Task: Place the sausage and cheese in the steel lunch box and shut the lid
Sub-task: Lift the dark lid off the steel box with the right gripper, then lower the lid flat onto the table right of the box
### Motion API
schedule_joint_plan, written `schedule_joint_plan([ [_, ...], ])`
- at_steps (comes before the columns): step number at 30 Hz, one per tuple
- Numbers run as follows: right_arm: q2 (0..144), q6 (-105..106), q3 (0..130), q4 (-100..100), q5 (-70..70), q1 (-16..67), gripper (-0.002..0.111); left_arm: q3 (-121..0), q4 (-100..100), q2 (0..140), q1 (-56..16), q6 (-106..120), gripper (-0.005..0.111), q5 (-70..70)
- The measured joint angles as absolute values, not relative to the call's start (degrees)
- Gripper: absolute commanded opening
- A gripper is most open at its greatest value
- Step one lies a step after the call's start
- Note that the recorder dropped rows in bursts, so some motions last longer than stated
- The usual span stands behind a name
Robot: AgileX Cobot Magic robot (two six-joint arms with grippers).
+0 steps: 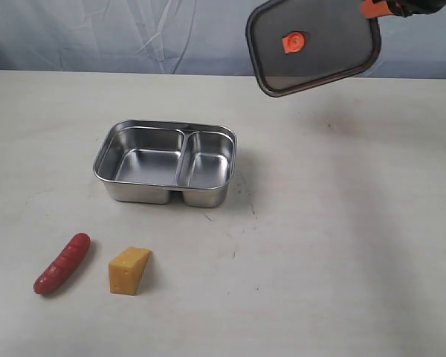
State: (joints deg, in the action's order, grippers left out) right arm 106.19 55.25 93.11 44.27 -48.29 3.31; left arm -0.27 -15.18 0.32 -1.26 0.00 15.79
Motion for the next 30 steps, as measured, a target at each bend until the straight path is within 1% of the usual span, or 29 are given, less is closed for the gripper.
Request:
schedule_joint_plan([
  [7,103.0,55.3,93.2,23.9,-53.4,7.2,-0.001,-0.3,-15.2,0.3,-1.3,0.0,0.0,15.8],
  [10,102.9,55.4,93.2,19.3,-56.0,10.0,-0.001,-0.3,-15.2,0.3,-1.3,0.0,0.0,15.7],
  [22,102.9,55.1,93.2,4.1,-57.9,24.8,-0.001,-0.3,-15.2,0.3,-1.3,0.0,0.0,15.0],
  [30,103.0,50.2,93.6,0.0,-62.7,30.3,-0.001,-0.3,-15.2,0.3,-1.3,0.0,0.0,14.9],
])
